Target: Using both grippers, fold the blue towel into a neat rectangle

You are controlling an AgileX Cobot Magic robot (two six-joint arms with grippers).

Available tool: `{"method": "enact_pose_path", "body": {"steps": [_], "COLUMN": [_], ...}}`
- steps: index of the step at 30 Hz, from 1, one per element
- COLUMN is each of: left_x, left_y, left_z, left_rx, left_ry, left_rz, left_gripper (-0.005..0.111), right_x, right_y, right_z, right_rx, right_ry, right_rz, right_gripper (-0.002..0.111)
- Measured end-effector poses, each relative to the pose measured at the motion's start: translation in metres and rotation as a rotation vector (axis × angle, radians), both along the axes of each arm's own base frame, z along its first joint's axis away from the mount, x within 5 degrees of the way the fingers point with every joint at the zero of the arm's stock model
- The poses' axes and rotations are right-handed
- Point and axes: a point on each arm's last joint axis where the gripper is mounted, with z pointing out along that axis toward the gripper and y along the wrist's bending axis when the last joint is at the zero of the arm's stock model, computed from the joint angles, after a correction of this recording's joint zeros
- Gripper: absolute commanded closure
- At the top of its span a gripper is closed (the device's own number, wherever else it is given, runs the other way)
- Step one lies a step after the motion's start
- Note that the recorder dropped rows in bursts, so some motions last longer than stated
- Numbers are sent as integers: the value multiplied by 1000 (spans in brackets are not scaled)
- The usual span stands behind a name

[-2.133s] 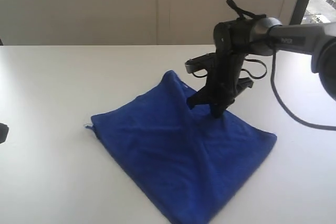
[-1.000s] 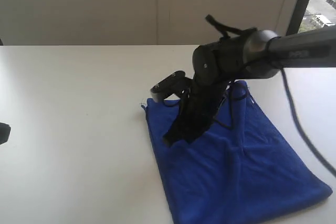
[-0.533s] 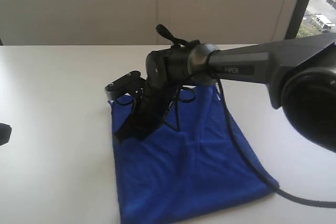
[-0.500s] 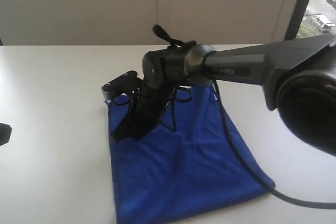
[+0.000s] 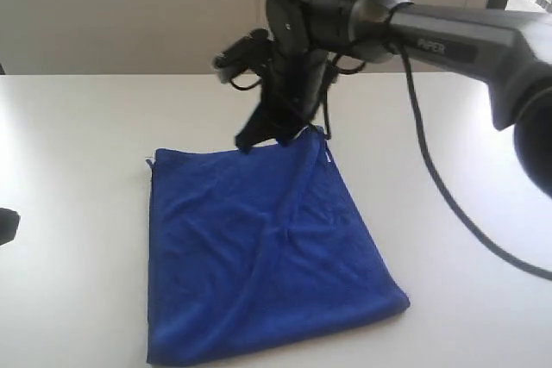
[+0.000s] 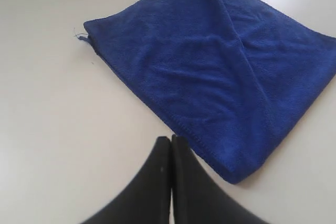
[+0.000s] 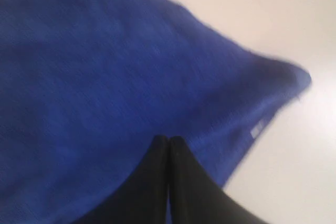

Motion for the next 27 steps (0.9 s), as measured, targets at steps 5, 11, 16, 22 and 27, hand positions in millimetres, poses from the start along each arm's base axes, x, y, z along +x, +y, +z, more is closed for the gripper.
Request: {"method": "enact_pose_path", "body": {"steps": [5, 11, 16, 22, 27], "left_x": [0, 0, 0, 4, 27], "left_y": [0, 0, 0, -3, -12], "left_z": [0, 0, 0, -7, -25], "left_rx": [0, 0, -1, 22, 80], "left_ry": [0, 0, 0, 69, 251], "left_rz": [0, 0, 0, -12, -28], "left_gripper": [107, 107, 107, 107, 107], "right_x": [-21, -57, -74, -86, -97], "right_y": [-40, -53, -59, -63, -68], "right_z": [-36, -58, -78, -85, -88], "right_rx": [-114, -118, -126, -116, -123], "right_ry": [177, 221, 259, 260, 286], "right_rz": [-55, -40, -37, -58, -75], "right_gripper": [108, 108, 108, 108, 108]}}
